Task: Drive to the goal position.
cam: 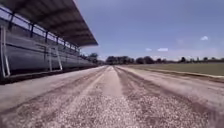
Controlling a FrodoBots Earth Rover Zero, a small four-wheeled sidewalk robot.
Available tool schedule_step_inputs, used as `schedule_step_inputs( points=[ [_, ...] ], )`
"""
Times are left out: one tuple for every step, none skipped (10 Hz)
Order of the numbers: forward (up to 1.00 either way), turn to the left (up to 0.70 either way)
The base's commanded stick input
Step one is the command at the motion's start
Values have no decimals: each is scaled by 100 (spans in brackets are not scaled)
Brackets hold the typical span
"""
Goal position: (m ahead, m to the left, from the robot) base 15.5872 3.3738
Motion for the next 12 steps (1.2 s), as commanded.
schedule_step_inputs(
  points=[
    [100,0],
    [100,0],
    [100,0],
    [100,0],
    [100,0],
    [100,0],
    [100,0],
    [100,0],
    [100,0],
    [100,0],
    [100,9],
    [100,27]
  ],
)
